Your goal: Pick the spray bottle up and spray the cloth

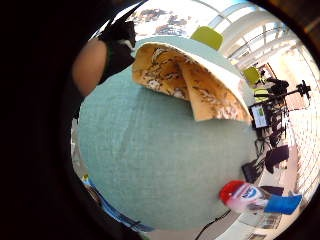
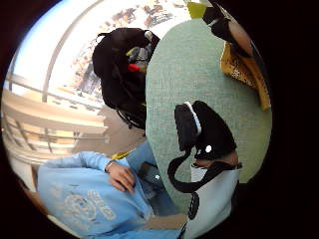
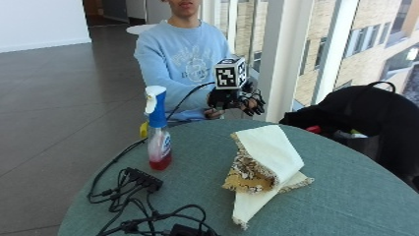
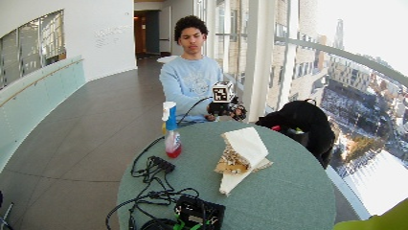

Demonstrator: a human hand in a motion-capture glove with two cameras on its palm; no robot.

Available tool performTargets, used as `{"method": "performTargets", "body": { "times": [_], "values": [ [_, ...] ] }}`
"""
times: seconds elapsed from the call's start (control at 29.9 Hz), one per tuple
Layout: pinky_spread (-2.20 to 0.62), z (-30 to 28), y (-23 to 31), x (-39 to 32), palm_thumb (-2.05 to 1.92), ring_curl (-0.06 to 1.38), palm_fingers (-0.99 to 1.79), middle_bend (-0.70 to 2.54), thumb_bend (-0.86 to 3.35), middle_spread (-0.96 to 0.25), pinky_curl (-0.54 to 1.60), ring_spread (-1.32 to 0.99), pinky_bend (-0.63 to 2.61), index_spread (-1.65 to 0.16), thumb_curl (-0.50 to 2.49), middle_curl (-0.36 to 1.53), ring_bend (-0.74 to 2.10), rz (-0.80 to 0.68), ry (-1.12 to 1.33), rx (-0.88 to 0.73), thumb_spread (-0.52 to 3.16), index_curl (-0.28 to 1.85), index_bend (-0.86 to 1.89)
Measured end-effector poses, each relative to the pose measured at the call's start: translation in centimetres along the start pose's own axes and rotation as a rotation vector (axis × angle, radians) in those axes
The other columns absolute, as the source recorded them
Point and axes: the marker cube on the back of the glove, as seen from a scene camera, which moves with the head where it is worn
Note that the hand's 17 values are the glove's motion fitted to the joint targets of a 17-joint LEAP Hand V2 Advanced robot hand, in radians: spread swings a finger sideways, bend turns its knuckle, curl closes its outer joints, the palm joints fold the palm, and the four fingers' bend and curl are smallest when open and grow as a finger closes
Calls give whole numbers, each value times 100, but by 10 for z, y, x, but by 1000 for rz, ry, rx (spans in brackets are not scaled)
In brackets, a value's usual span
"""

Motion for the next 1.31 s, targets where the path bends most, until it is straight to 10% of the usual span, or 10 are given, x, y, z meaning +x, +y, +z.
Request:
{"method": "performTargets", "body": {
  "times": [0.84,1.31],
  "values": [
    [21,-72,149,35,60,28,59,34,18,-8,30,-2,25,-36,26,35,28,166,-43,165,120,25,13],
    [19,-104,276,121,62,32,65,35,9,-8,32,-3,24,-36,28,38,34,547,-467,645,116,23,10]
  ]
}}
